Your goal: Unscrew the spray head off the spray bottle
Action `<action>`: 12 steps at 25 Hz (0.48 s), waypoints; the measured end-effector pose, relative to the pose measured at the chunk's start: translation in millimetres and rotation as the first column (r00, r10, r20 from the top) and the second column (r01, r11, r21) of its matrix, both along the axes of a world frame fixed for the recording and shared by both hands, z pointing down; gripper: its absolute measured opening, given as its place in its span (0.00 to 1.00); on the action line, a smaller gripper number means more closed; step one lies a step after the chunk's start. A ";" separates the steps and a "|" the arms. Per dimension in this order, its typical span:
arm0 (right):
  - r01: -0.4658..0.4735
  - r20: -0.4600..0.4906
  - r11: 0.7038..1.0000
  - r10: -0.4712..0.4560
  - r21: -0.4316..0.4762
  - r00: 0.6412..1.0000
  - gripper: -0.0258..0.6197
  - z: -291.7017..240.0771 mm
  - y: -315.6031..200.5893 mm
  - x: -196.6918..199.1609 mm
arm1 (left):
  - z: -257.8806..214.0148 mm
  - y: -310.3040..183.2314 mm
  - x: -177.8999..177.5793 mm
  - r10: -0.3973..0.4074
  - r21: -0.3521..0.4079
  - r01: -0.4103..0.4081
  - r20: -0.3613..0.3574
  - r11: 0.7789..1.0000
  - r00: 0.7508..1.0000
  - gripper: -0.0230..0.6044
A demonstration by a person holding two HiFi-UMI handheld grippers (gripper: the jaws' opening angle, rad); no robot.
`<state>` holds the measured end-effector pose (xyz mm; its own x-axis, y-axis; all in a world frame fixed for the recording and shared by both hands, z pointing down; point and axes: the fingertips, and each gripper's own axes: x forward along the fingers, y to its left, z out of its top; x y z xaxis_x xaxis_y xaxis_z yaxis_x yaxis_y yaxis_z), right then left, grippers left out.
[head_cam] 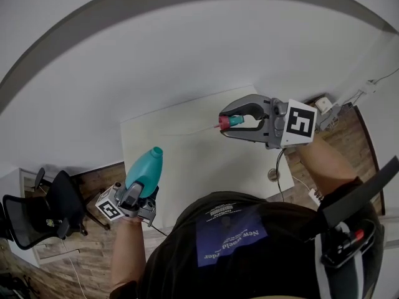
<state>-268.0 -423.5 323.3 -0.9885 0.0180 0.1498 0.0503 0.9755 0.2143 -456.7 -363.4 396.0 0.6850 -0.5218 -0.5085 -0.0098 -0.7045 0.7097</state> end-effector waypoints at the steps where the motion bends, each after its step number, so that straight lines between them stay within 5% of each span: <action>1: -0.009 0.015 1.000 0.009 -0.020 1.000 0.23 -1.9 -3.2 1.1 | -1.0 -1.7 -1.9 -0.013 0.006 0.013 -0.002 1.000 1.000 0.79; 6: -0.046 0.102 0.996 0.053 -0.076 0.993 0.23 -11.8 -14.3 1.6 | -9.5 -3.7 -12.2 -0.076 0.029 0.077 -0.049 0.997 0.996 0.79; 12: -0.089 0.191 0.962 0.141 -0.260 0.971 0.23 -13.8 -23.5 1.8 | -32.9 -4.9 -26.9 -0.183 0.085 0.196 -0.140 0.977 0.973 0.79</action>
